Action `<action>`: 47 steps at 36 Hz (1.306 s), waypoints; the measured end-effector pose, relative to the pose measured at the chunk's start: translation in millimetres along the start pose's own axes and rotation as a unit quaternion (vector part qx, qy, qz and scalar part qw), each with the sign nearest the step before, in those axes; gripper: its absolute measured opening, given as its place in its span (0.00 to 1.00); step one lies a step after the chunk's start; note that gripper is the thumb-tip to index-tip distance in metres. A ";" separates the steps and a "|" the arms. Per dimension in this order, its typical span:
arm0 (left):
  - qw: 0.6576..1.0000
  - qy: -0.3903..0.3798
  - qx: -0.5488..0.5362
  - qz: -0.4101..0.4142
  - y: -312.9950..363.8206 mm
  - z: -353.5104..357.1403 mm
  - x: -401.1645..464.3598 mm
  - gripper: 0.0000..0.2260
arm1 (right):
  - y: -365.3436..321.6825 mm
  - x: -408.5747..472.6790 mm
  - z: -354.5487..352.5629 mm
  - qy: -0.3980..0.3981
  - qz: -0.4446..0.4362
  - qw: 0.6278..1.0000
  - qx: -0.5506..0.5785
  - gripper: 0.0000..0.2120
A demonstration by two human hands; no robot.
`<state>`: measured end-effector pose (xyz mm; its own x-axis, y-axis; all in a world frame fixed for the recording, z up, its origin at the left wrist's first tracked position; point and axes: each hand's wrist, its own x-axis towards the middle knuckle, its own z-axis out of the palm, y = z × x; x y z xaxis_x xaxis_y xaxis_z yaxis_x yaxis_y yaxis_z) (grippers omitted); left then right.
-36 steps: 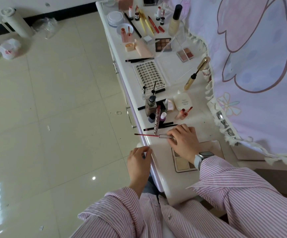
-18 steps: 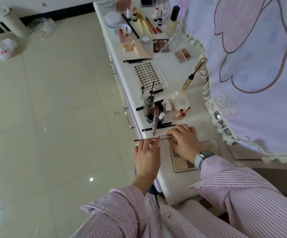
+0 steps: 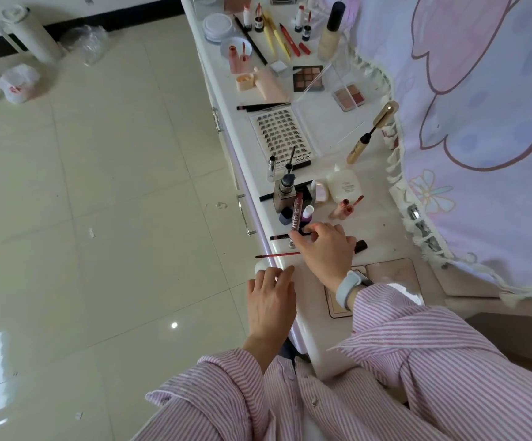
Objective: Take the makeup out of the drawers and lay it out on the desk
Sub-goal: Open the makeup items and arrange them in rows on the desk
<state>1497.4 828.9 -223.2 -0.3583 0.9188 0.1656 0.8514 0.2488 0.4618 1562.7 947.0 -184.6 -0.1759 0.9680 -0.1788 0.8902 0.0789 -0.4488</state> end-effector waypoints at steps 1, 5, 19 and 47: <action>1.000 -0.006 -0.001 -0.006 -1.1 -0.4 -1.4 0.12 | -2.9 -0.1 1.5 -0.001 0.011 1.000 -0.004 0.19; 1.000 -0.028 -0.008 -0.010 -2.0 -1.9 -4.0 0.13 | -10.0 -2.1 5.2 0.013 0.055 0.998 0.015 0.19; 0.999 -0.042 -0.017 0.007 -7.2 -4.2 -4.6 0.14 | -7.0 -6.3 12.1 0.035 0.040 0.993 0.106 0.10; 0.998 -0.066 -0.010 0.015 -8.0 -5.2 -6.2 0.17 | 27.0 -15.8 6.8 0.065 -0.095 0.992 0.054 0.05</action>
<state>1490.7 819.6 -223.4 -0.2777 0.9585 0.0641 0.8525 0.2151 0.4764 1586.7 932.2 -199.9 -0.2747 0.9611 0.0284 0.7951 0.2437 -0.5553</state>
